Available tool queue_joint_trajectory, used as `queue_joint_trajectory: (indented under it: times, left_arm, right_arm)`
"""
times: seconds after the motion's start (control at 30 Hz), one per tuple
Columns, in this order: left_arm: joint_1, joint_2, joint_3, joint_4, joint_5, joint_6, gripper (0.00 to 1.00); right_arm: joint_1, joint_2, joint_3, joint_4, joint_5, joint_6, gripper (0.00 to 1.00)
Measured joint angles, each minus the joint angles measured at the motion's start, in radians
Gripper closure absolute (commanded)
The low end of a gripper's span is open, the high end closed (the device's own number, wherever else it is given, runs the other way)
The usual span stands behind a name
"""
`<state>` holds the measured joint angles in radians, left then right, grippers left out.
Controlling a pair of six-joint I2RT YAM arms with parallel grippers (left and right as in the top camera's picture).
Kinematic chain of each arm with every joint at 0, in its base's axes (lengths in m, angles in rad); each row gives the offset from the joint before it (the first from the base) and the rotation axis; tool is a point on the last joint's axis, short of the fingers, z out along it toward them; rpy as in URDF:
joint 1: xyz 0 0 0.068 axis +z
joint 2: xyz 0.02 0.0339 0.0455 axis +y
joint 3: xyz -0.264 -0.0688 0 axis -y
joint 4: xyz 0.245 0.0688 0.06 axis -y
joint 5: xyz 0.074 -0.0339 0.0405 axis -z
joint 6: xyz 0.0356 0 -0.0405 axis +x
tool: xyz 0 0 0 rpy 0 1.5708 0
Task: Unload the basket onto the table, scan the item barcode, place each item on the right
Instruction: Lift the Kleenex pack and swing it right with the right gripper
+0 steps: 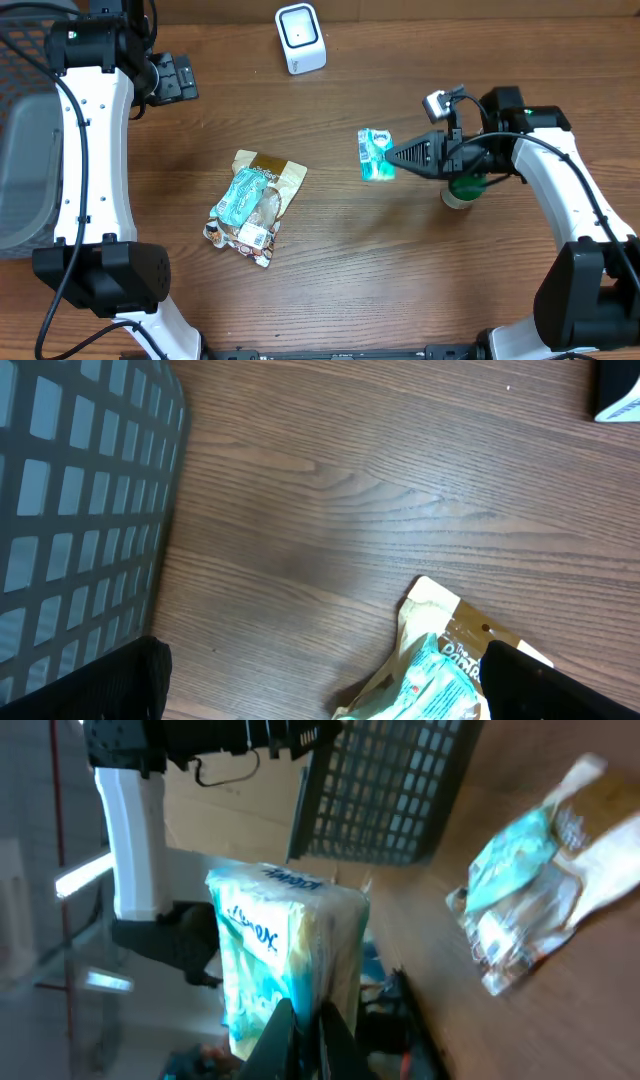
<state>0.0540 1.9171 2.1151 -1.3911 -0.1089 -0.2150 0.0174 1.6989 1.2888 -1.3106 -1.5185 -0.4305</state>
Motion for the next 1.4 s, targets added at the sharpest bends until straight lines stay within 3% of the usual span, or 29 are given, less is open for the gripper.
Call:
queue_joint_trajectory:
  times: [0.37,0.6,1.4]
  left_arm:
    - [0.000,0.000,0.000,0.000,0.000,0.000,0.00]
    - [0.000,0.000,0.000,-0.001,0.000,0.000,0.01]
    - [0.000,0.000,0.000,0.000,0.000,0.000,0.00]
  right_arm:
    - [0.000,-0.031,-0.001,-0.378,-0.011,-0.312,0.96]
    - [0.000,-0.032,-0.001,-0.385,-0.011,-0.386,0.96]
    - [0.000,-0.032,-0.001,-0.376,-0.011,-0.405,0.96]
